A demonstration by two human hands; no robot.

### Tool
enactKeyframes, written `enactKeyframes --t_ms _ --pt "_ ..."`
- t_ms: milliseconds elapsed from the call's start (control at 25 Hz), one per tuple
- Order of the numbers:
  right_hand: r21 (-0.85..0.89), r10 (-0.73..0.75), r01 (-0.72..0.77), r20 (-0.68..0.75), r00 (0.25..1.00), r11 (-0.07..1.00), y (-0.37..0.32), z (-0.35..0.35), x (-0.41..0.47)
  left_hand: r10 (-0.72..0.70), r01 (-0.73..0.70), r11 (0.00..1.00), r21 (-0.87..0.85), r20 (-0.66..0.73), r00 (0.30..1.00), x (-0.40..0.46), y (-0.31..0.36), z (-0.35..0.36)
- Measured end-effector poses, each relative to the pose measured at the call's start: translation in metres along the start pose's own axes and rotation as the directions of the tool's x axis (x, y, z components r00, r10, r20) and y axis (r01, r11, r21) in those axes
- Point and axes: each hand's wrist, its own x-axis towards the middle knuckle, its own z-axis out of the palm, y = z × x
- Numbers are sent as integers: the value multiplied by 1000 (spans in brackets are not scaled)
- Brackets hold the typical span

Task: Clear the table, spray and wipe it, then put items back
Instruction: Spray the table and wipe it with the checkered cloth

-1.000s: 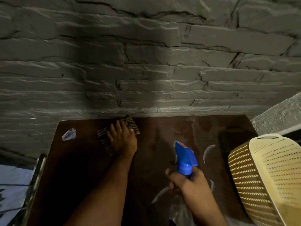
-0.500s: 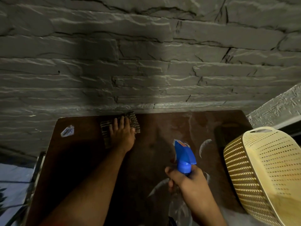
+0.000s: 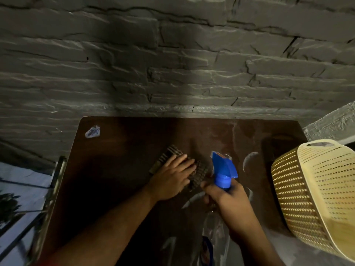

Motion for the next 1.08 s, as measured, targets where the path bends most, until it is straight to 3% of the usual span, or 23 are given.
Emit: enactKeyframes --t_ms 80,160,240,280,320,360,400,440,480,520,560,600,680,720,760,800,880,960,1000,1040,1080 --pt "-4 -31 31 3 1000 999 -4 -2 -5 84 -84 996 22 11 996 -22 -36 -6" --pt "-12 -56 56 13 998 998 -5 -3 -7 -183 183 983 28 3 983 11 -66 -18" --pt "-9 -59 59 -1 998 998 -1 -4 -8 -561 558 824 -92 -1 828 57 -62 -31" --pt "-10 -57 57 -6 998 998 1 -3 -8 -650 644 755 -123 -2 760 64 -43 -32" --pt "-11 -55 55 -10 998 998 3 -2 -9 -660 652 746 -132 -20 751 60 -18 -24" --pt "-15 -49 49 -10 999 999 4 -2 -12 -569 564 819 -104 -25 822 43 7 -9" --pt "-18 -41 40 0 999 999 5 -1 -14 -376 375 925 -56 -12 926 10 29 3" --pt "-20 -37 37 12 999 999 5 -1 -16 -153 154 987 -32 49 987 -24 39 6" --pt "-20 -29 29 22 999 999 5 -1 -19 18 -14 999 -30 124 992 -44 28 3" --pt "-8 -19 20 32 999 1000 5 0 -21 93 -95 995 9 125 988 -46 2 -1" --pt "10 -13 13 41 999 1000 6 1 -23 11 -18 998 59 114 993 -35 -24 -9" --pt "29 -4 3 42 999 1000 7 2 -25 -191 188 981 47 70 979 -17 -50 -17" --pt "47 6 -7 30 1000 999 11 3 -26 -595 596 802 -46 33 803 18 -79 -34" --pt "40 6 -7 29 1000 999 13 3 -26 -679 681 727 -91 52 732 22 -67 -35" --pt "33 4 -5 24 1000 999 14 3 -27 -683 681 727 -88 6 730 17 -46 -26" --pt "28 3 -4 19 1000 1000 15 3 -28 -602 600 798 -60 -17 799 2 -18 -11" --pt "1 -4 4 32 999 1000 13 3 -31 -218 217 976 32 11 976 -60 34 20" --pt "-6 -8 9 53 999 1000 12 4 -34 39 -43 998 52 73 997 -89 26 19" --pt "-2 -9 10 59 998 1000 11 4 -36 71 -77 994 74 71 995 -78 2 14" --pt "2 -6 6 62 998 1000 11 4 -38 -15 10 993 115 47 999 -62 -23 6" --pt "6 -1 0 59 998 1000 12 5 -38 -188 184 980 71 48 981 -42 -46 -6"
